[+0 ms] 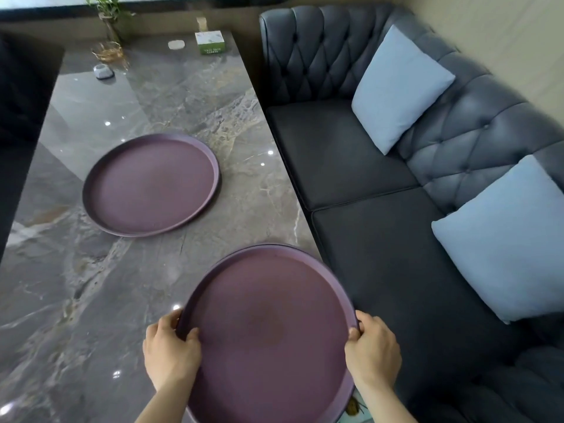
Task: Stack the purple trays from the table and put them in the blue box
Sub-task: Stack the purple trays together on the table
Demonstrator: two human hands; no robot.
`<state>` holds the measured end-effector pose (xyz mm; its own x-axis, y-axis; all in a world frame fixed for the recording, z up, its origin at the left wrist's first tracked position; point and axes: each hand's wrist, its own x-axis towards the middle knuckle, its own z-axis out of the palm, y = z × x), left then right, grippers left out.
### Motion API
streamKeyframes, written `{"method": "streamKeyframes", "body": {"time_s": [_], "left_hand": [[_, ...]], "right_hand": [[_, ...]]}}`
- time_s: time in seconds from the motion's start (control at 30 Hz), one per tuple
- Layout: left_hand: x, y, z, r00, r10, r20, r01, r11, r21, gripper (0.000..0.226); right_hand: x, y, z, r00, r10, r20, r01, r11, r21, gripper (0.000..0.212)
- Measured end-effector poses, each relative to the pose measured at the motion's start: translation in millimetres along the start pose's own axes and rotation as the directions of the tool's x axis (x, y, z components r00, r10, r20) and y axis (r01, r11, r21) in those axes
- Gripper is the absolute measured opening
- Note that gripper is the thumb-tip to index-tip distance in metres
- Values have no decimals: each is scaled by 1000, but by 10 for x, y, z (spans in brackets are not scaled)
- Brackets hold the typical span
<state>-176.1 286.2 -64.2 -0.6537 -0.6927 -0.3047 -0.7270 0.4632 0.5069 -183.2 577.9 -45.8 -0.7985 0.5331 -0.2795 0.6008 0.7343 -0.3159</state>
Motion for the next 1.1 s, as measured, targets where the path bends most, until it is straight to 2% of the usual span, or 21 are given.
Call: {"method": "streamKeyframes", "body": {"time_s": [0.17,0.33,0.57,0.67,0.83,0.93,1.0,1.1], "left_hand": [[65,31,12,998,-5,-70,-2,995,-98,38],[93,80,2,1000,-1,-17,1,1000,30,47],[98,66,-84,994,106,1,-104,979,178,39],[125,87,-119,994,110,21,-112,976,185,37],[236,90,-227,987,43,158,-73,979,188,29],[312,-14,-314,951,-45,306,-18,980,199,24],[369,-101,-407,931,-77,358,16,986,169,24],[568,-170,-579,938,-108,330,78,992,103,27]], "right_hand": [[72,-52,57,999,-38,-37,40,998,40,35],[125,-90,77,999,0,-37,2,999,46,30],[237,-123,-15,999,-2,50,2,1000,-9,26],[268,-128,-28,998,3,69,-2,1000,-12,25],[244,-155,-83,993,-17,113,29,994,-108,26],[246,-229,-191,986,-71,151,119,932,-341,29],[271,-351,-237,982,-117,146,169,889,-425,40],[323,-683,-213,969,-202,145,239,914,-328,50]]}}
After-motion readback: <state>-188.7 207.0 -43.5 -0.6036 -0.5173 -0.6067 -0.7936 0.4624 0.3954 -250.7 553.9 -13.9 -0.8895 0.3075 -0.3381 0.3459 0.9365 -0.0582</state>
